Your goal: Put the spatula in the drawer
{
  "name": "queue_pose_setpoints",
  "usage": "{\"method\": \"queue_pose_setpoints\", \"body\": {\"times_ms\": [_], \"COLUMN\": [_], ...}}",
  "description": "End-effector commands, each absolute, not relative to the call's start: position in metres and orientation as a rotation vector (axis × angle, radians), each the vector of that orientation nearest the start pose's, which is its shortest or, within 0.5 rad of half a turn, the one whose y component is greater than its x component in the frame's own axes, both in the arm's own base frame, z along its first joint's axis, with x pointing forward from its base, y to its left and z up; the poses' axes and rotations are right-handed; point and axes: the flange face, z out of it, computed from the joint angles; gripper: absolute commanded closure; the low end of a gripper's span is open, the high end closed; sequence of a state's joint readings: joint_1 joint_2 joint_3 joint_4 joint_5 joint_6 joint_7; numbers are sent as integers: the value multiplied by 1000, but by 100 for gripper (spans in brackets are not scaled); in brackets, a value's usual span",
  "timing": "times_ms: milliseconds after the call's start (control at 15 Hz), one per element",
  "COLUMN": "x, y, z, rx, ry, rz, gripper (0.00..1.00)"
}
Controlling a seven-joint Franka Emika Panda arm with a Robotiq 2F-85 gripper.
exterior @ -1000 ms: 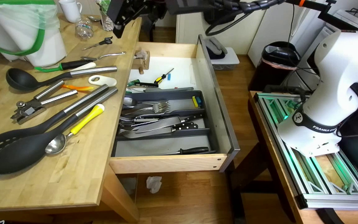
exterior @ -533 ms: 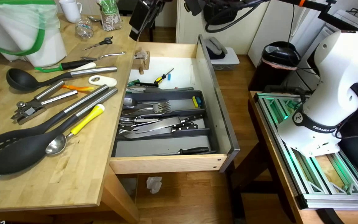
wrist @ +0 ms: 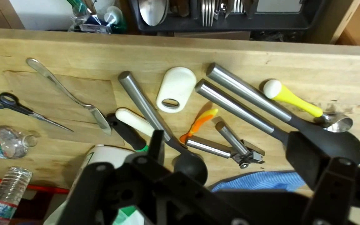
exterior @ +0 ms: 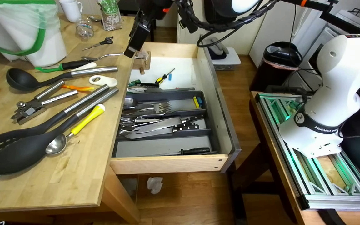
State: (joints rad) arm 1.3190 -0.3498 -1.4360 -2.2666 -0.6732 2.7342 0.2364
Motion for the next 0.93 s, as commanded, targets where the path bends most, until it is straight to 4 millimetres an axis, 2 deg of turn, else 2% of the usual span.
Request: {"method": "queue_pose_setpoints", "body": {"times_ms": [0,333,533,867], "x": [543,545,559,590], "y": [-70,-73,-71,-59], "z": [432,437,443,414], "rx": [-3060,-3023,-2939,-2817], "ry": [-163,-196,-410,-774], "rz": [-912,-958,-1005,-935], "gripper": [0,0,0,0]}}
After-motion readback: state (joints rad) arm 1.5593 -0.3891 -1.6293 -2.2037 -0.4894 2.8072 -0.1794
